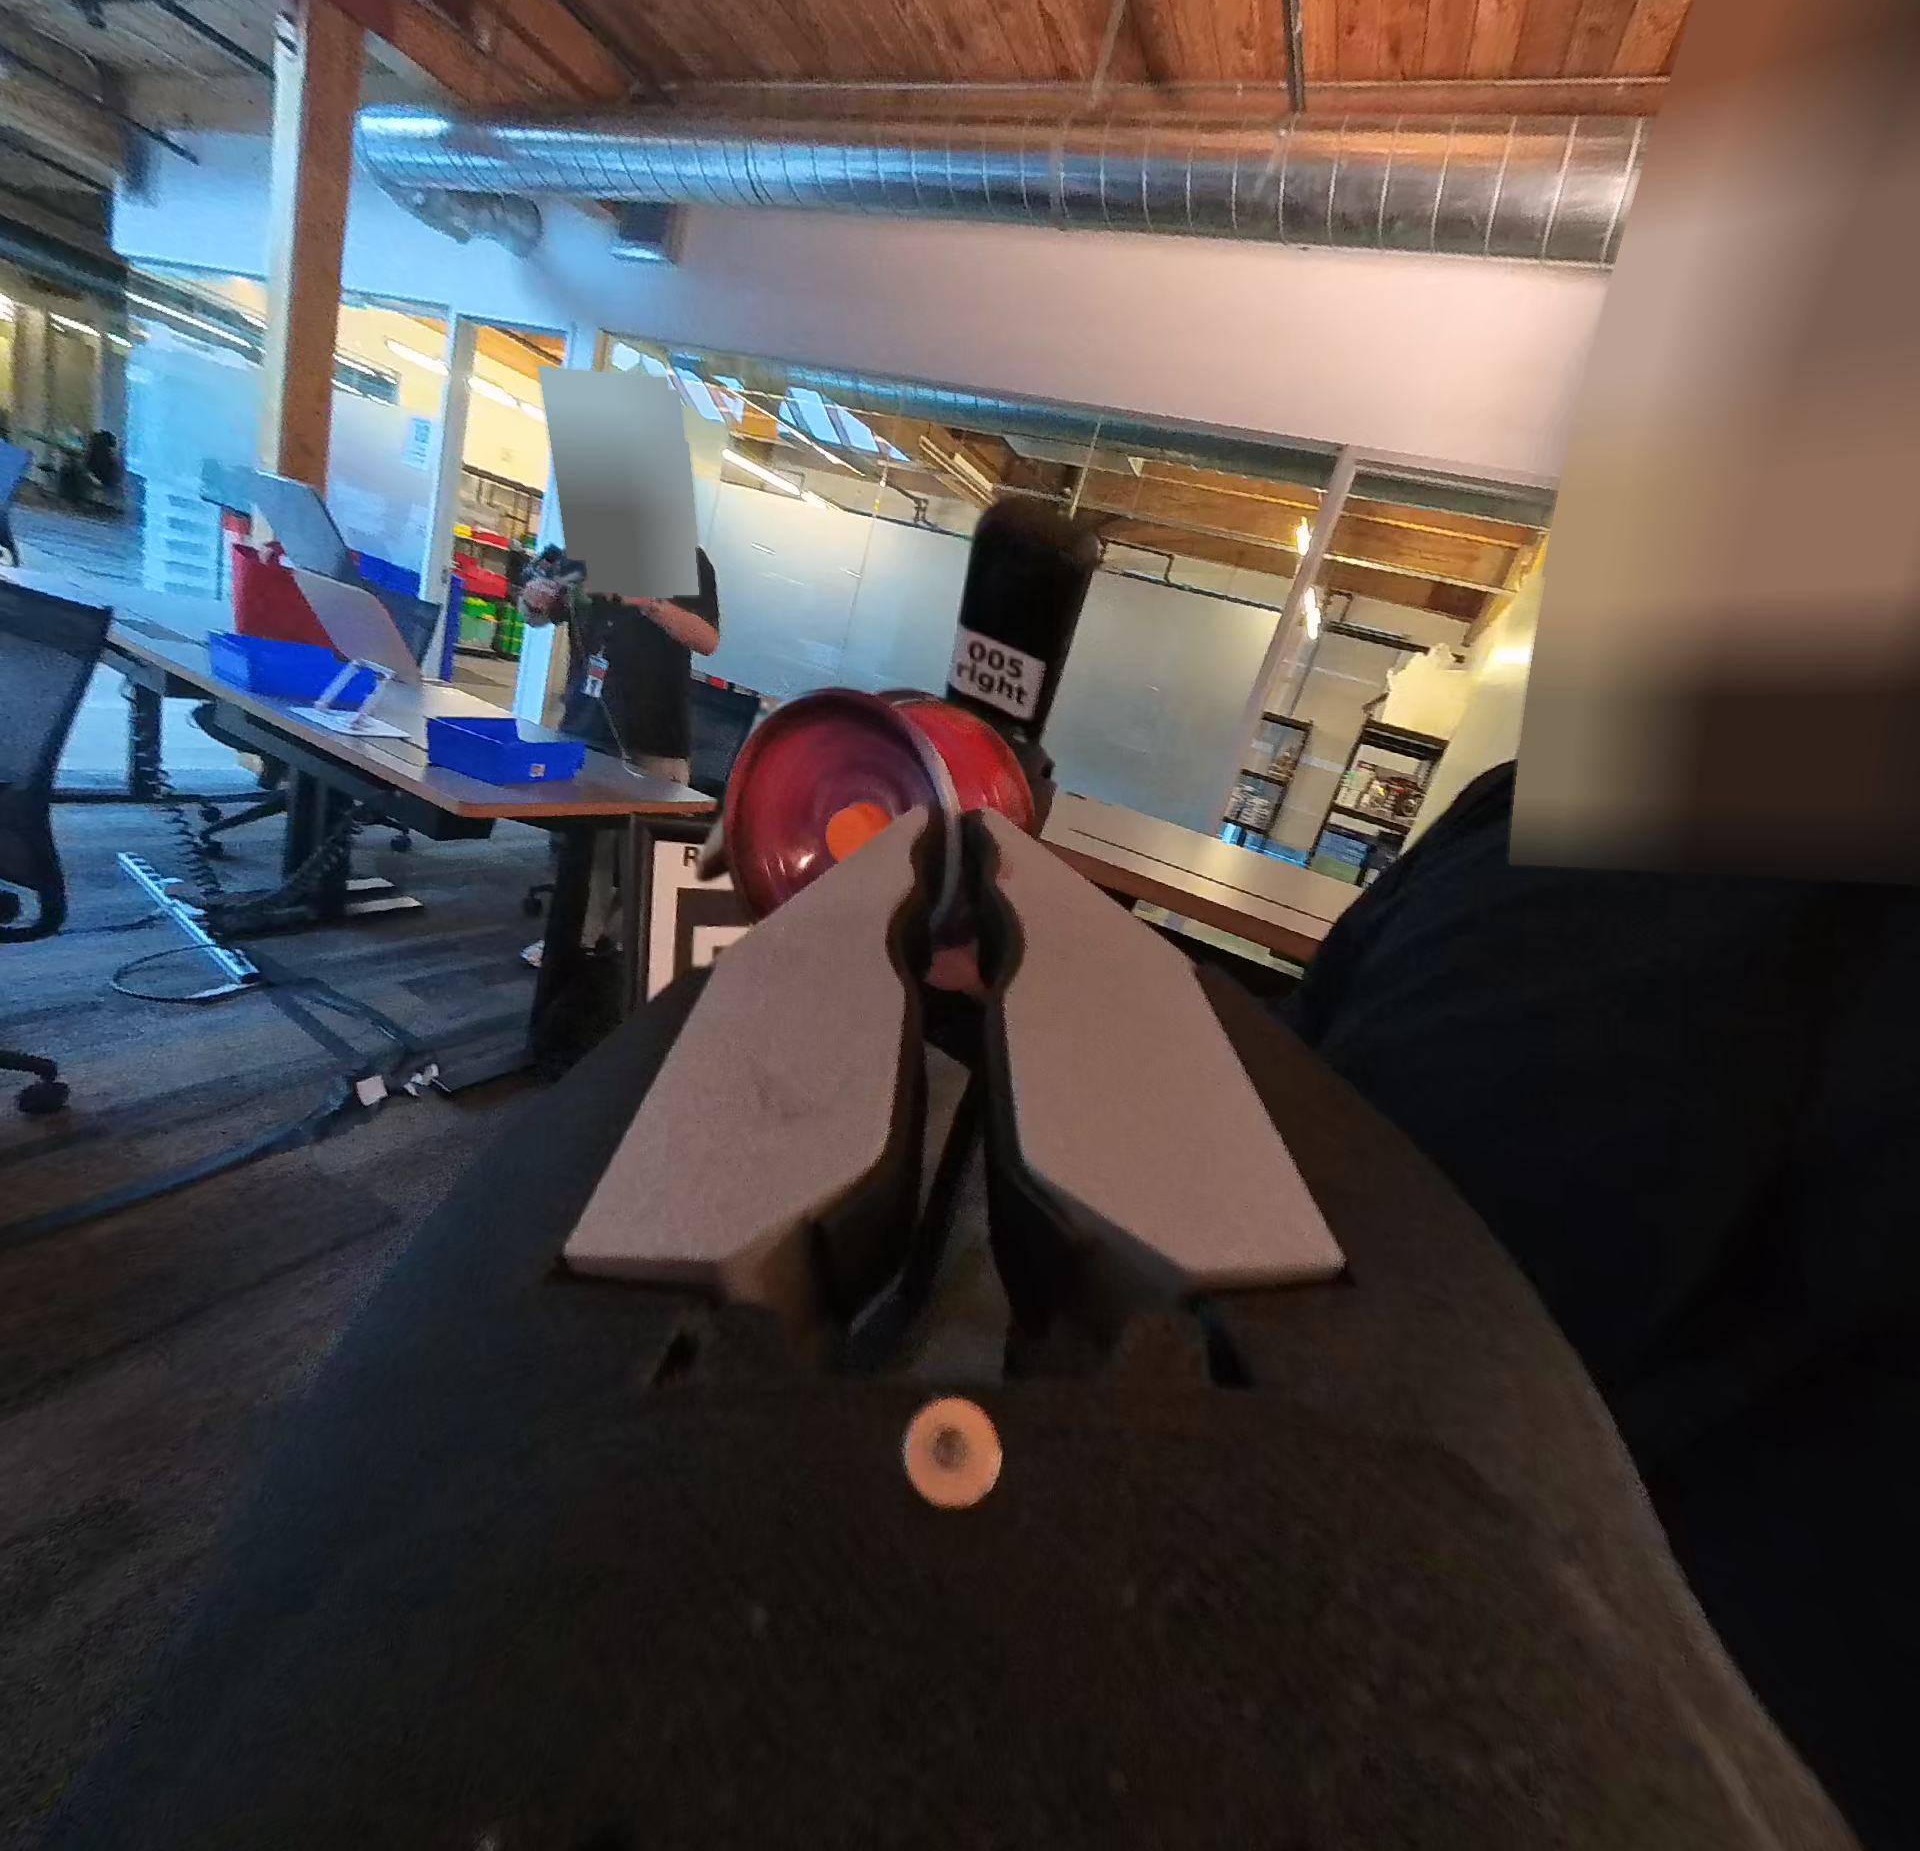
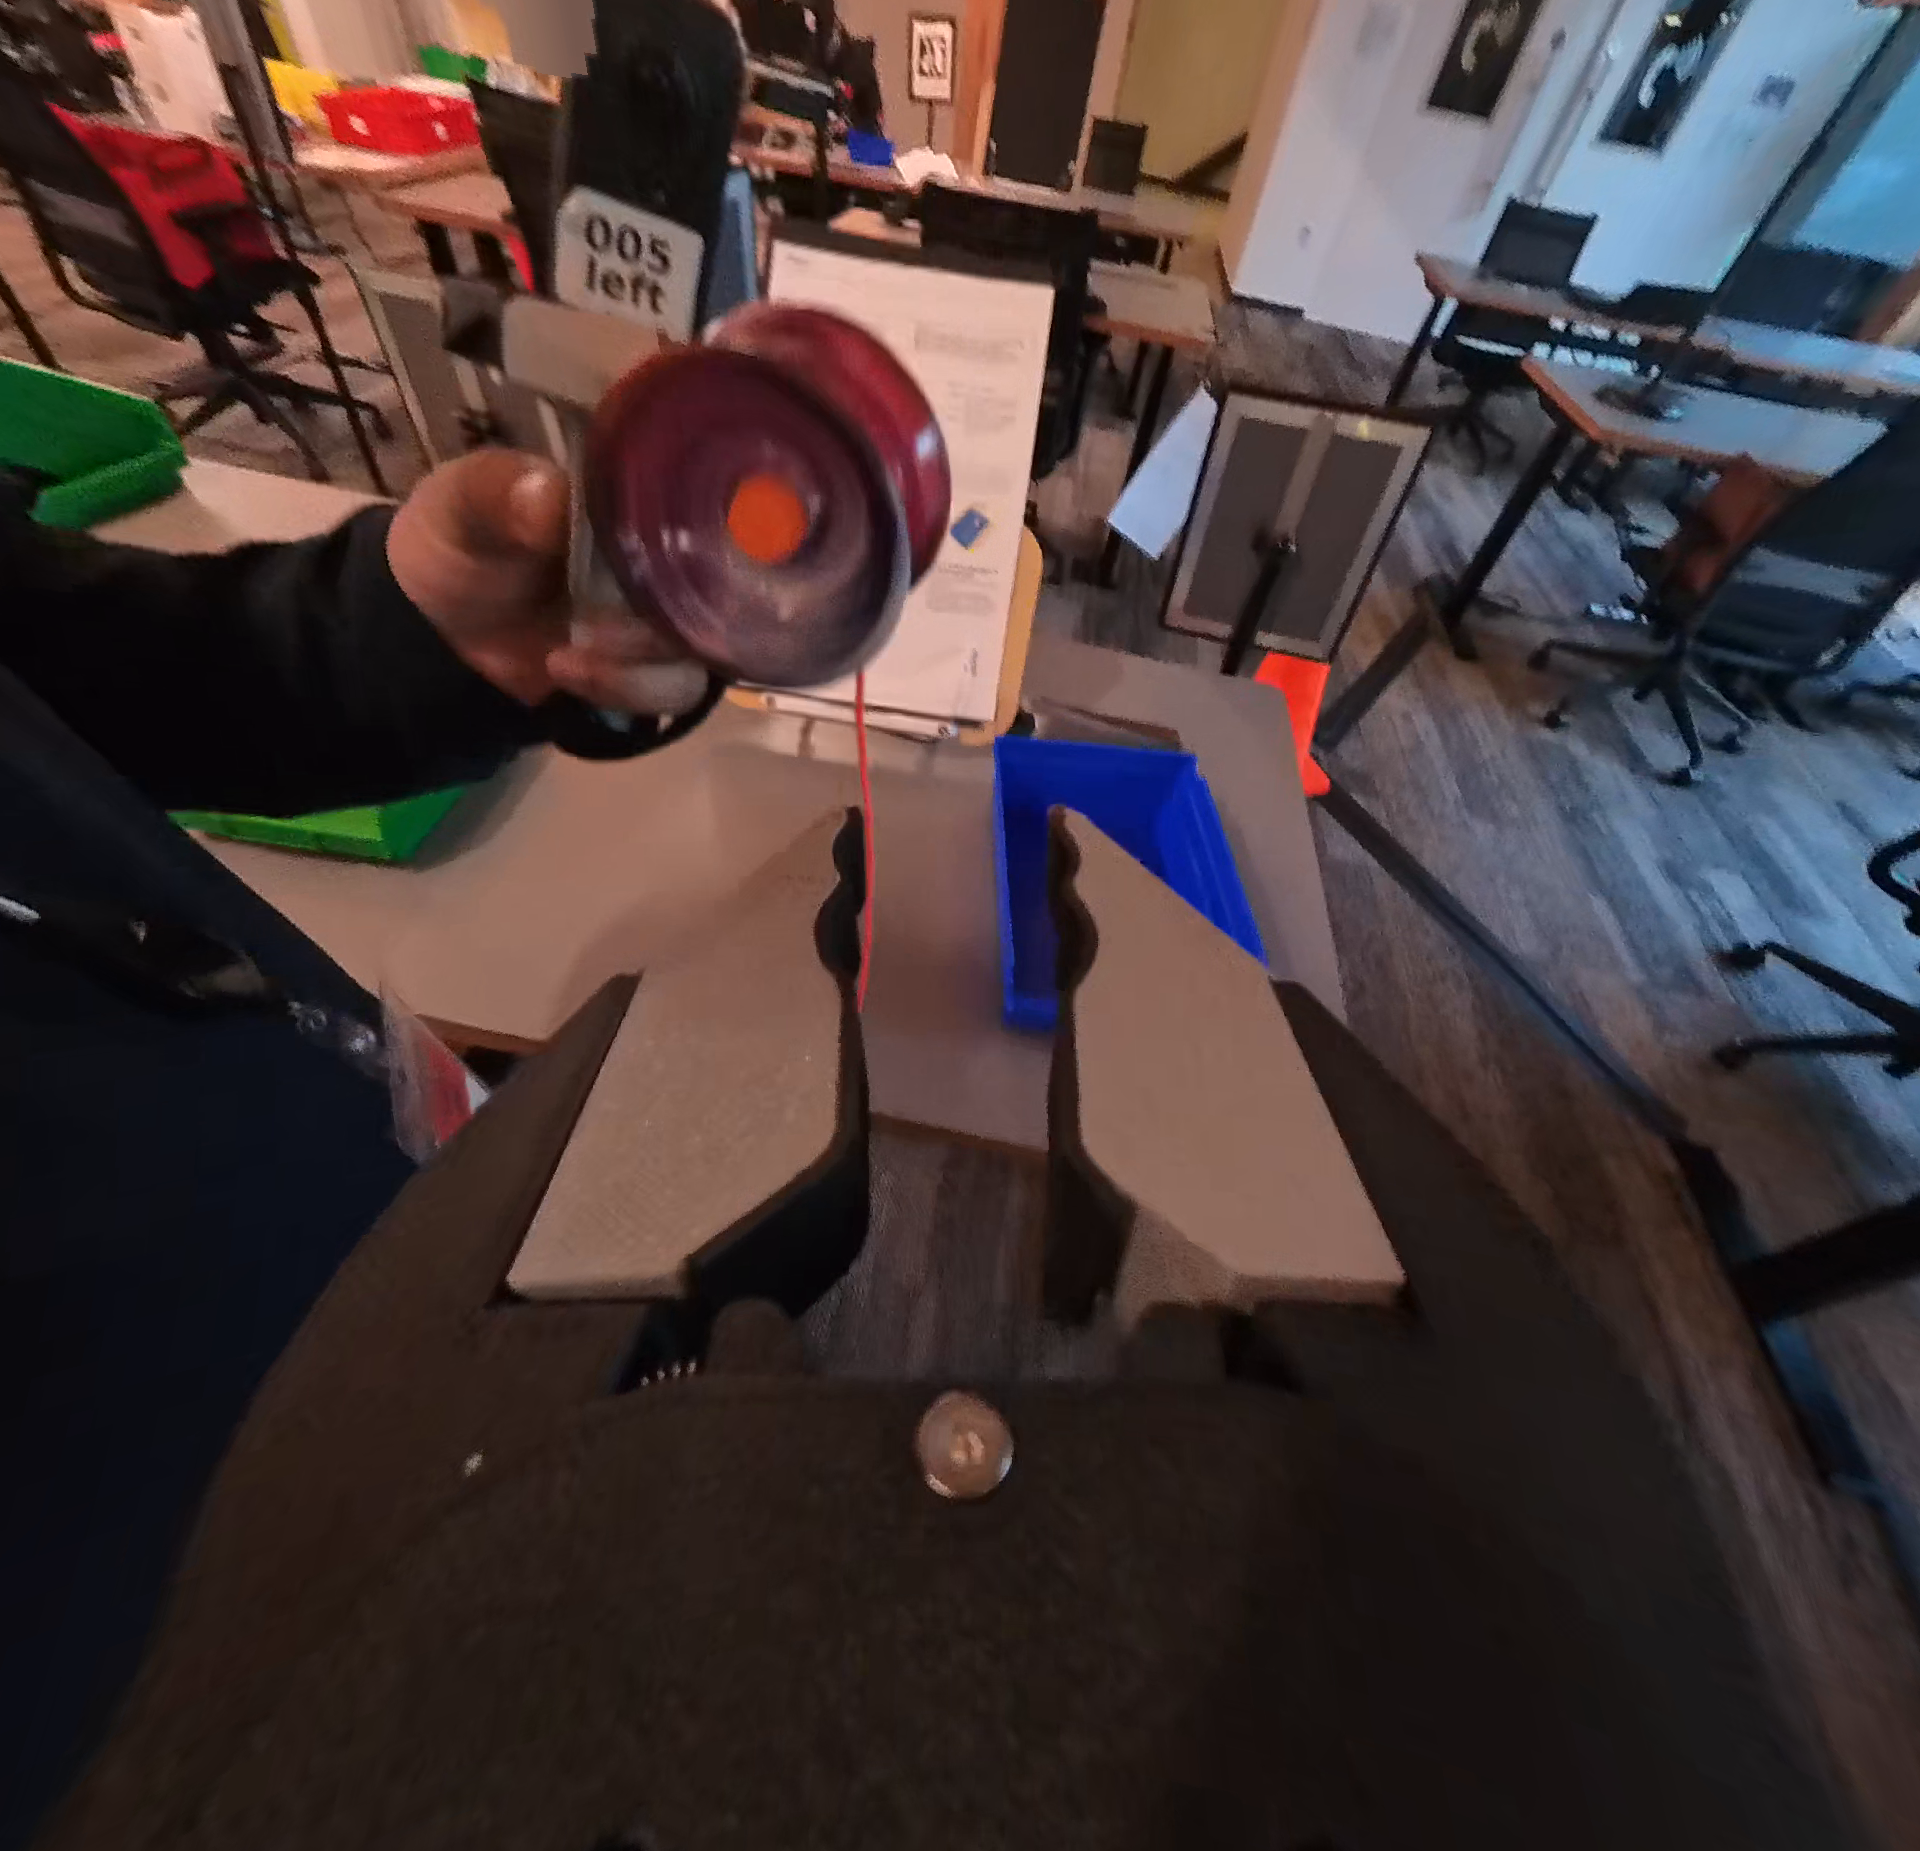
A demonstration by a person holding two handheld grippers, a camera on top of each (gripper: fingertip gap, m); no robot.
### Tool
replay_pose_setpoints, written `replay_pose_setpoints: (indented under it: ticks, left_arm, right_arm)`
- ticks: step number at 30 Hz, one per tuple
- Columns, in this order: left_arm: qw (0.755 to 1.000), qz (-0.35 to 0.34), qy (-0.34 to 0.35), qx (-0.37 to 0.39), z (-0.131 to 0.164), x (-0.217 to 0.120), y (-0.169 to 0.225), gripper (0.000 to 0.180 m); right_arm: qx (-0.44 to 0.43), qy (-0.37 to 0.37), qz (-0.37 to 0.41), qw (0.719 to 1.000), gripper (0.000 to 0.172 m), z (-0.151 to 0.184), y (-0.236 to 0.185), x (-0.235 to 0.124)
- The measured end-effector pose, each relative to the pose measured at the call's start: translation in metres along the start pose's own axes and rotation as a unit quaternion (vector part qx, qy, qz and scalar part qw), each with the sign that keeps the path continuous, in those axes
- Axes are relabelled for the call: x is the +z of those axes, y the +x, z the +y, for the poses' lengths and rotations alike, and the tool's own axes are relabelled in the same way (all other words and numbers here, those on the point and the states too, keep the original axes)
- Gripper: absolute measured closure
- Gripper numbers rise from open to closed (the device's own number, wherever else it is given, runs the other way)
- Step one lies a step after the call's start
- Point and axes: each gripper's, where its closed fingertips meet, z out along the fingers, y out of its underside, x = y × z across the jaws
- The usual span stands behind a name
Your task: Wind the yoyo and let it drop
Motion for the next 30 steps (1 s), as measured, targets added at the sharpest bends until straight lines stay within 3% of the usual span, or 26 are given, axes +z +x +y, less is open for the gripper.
replay_pose_setpoints:
  ticks: [9, 14, 15, 17, 18, 24, 28, 30]
  left_arm:
    - [1.0, 0.002, 0.004, -0.004, 0.004, -0.011, 0.001, 0.179]
    - [1.0, 0.004, -0.011, 0.008, 0.01, -0.009, 0.003, 0.179]
    - [1.0, 0.011, -0.018, 0.012, 0.013, -0.006, 0.006, 0.179]
    - [0.999, 0.017, -0.035, 0.03, 0.021, -0.001, 0.009, 0.179]
    - [0.998, 0.014, -0.037, 0.039, 0.022, 0.0, 0.009, 0.179]
    - [0.994, -0.002, -0.111, 0.003, 0.045, 0.002, -0.003, 0.178]
    - [0.99, -0.006, -0.14, -0.02, 0.054, 0.007, -0.005, 0.161]
    - [0.987, -0.025, -0.156, -0.013, 0.06, 0.005, -0.01, 0.173]
  right_arm:
    - [-0.042, 0.007, -0.041, 0.998, 0.145, -0.013, -0.015, 0.019]
    - [-0.01, 0.016, -0.082, 0.996, 0.144, -0.013, -0.022, 0.017]
    - [-0.001, 0.023, -0.096, 0.995, 0.146, -0.015, -0.025, 0.017]
    - [0.01, 0.036, -0.118, 0.992, 0.169, -0.019, -0.03, 0.015]
    - [0.011, 0.036, -0.117, 0.992, 0.169, -0.019, -0.03, 0.015]
    - [-0.032, -0.028, -0.078, 0.996, 0.17, 0.001, -0.024, 0.01]
    - [-0.092, -0.103, -0.039, 0.99, 0.17, 0.017, -0.023, 0.012]
    - [-0.11, -0.119, -0.032, 0.986, 0.169, 0.019, -0.023, 0.013]
